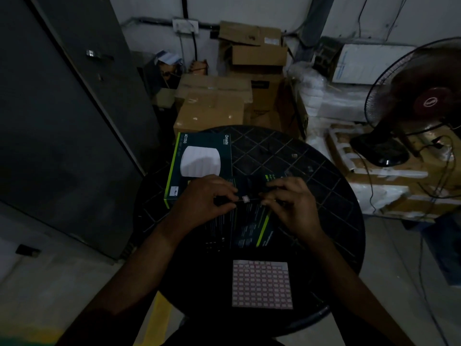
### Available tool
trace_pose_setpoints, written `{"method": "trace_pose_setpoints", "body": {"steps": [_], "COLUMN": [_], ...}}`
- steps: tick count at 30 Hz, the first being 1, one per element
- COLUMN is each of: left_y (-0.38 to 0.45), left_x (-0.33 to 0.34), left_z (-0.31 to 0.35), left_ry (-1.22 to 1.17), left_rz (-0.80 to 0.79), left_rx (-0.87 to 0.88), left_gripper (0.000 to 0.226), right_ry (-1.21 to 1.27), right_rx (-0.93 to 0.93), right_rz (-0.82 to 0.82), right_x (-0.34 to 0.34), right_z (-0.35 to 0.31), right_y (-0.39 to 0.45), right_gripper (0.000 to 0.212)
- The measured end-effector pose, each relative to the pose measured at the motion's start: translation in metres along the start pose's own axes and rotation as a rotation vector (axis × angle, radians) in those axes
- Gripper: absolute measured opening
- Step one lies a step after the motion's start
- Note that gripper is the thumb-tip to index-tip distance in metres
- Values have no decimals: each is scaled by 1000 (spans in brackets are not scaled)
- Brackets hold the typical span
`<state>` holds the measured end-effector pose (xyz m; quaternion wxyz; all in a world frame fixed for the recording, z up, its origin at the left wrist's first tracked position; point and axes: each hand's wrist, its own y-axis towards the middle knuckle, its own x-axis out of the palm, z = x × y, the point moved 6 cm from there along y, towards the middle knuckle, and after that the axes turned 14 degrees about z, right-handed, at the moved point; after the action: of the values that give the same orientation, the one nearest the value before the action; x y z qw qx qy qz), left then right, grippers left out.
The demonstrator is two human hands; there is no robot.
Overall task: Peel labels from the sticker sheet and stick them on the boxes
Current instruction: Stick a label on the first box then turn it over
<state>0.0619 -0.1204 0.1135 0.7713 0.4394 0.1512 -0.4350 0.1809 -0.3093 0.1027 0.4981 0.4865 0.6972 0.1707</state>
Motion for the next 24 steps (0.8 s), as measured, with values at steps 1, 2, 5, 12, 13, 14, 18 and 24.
{"method": "trace_pose_setpoints", "body": {"steps": [1,2,5,12,13,14,18,24], "left_y": [-2,-4,-1,6,6,5,-3,-17], "left_x": [-1,-3,-2,-10,-13,-16,-18,-29], "left_z": [0,0,5,-1,-5,-9,-32,-58], "left_ry": [31,50,83,-41,-71,-81,-56,-314], "left_rz": [6,20,57,120,126,129,168,293], "left_rx": [17,27,33,-10,-30,-39,-54,-302], "left_gripper": [24,26,25,9,8,7,15,22], "right_ry": [0,0,-49,-62,-39,-14,65,117], "right_rx": [3,16,45,96,95,86,176,204], "right_rz": [9,12,11,73,75,74,68,51], "right_x": [-1,0,8,19,17,15,1,-7], "right_z": [2,3,-5,-6,-5,-4,17,17], "right_y": [-1,-2,-3,7,7,6,3,10], "right_gripper": [15,19,26,18,13,9,14,14]}}
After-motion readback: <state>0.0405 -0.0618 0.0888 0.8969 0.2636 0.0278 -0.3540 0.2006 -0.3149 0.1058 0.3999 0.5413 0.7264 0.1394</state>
